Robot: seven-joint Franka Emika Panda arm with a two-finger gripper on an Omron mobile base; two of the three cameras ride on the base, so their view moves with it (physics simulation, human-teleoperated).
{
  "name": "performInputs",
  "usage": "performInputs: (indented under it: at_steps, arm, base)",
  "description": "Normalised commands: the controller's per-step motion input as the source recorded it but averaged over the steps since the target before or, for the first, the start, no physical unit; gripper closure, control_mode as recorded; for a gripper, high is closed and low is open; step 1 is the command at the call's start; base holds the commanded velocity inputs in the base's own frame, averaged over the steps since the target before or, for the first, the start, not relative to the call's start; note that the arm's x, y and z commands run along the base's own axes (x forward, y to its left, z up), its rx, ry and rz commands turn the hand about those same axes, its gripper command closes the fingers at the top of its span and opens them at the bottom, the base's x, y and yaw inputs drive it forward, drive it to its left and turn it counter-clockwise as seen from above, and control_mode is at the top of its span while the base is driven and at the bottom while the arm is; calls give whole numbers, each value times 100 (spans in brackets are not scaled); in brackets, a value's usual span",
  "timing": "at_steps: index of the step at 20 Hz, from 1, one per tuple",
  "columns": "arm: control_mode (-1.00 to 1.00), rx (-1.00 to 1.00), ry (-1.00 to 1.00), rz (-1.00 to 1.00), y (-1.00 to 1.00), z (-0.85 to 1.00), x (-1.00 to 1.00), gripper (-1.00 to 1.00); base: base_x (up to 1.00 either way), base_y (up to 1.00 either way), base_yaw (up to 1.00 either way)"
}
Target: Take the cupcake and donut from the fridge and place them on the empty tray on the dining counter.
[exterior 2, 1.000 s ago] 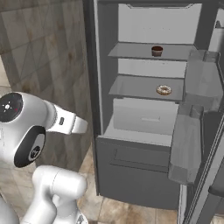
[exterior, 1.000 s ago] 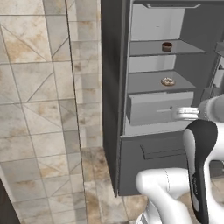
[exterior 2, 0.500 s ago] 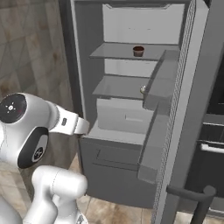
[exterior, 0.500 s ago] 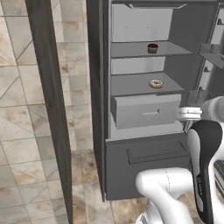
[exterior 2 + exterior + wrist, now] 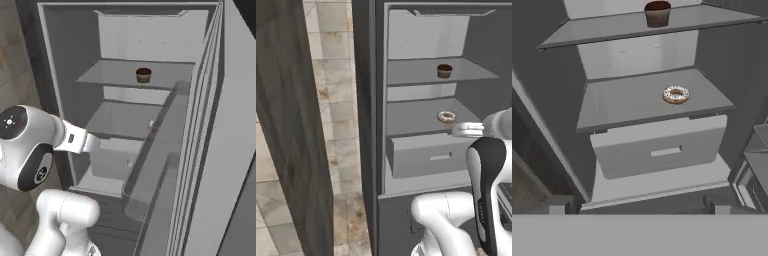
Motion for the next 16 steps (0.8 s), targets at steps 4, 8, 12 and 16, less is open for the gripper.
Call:
performInputs:
  at_steps: [4,8,12,16]
  arm:
    - [100,0,0,0,0,0,0,-100]
    - [100,0,0,0,0,0,0,-100]
    - [100,0,0,0,0,0,0,-100]
    - [-100,0,1,1,0,0,13,-100]
  base:
    - [84,-40,1]
    - [99,-2,2]
    - [79,-2,5]
    - [39,0,6]
